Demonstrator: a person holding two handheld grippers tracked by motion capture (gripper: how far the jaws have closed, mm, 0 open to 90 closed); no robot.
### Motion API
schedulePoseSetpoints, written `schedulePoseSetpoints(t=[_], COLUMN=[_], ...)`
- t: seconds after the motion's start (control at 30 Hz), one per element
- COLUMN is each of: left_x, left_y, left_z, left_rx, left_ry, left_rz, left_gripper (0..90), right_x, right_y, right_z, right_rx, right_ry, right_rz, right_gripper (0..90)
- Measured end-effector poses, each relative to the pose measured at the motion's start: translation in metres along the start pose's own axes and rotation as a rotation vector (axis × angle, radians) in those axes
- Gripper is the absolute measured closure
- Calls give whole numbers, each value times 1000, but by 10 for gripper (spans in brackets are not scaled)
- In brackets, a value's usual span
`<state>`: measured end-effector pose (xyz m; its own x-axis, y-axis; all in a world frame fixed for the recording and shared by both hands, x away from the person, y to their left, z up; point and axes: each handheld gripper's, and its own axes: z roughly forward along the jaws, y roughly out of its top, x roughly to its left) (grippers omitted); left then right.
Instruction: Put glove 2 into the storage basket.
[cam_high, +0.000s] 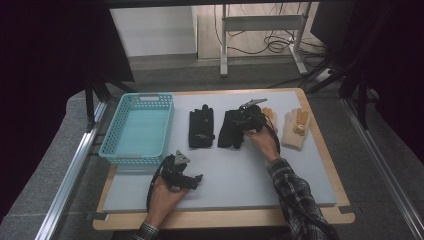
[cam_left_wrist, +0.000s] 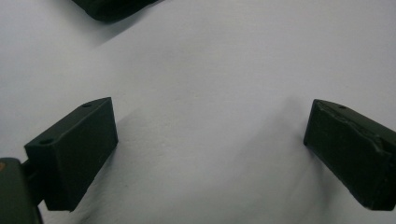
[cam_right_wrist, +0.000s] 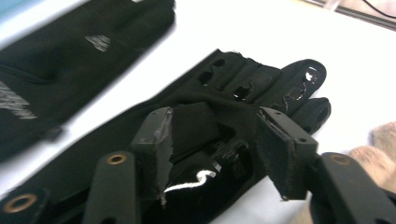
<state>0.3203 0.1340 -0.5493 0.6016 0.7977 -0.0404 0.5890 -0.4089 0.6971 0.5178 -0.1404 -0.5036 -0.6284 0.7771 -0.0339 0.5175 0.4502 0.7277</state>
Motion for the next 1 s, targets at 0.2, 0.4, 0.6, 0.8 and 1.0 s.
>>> schedulePoseSetpoints(t=[0.2,0.4,0.6,0.8,1.0], left_x=[0,0,0,0,0], left_y=[0,0,0,0,0], left_z=[0,0,0,0,0], left_rx=[-1,-1,-1,-1,1], left_ry=[-1,0,0,-1,0], left_rz=[-2,-2,-3,-2,-1], left_gripper=[30,30,30,30,30], right_x=[-4,-11,-4,-2,5], right_y=[-3,-7,-3,2,10], right_z=[20,19,15,2,-29], right_rx=[70,56,60,26,-23], right_ry=[-9,78,51,61,113], right_rz=[10,100,50,46,34], right_gripper=[500,815,838,840,840])
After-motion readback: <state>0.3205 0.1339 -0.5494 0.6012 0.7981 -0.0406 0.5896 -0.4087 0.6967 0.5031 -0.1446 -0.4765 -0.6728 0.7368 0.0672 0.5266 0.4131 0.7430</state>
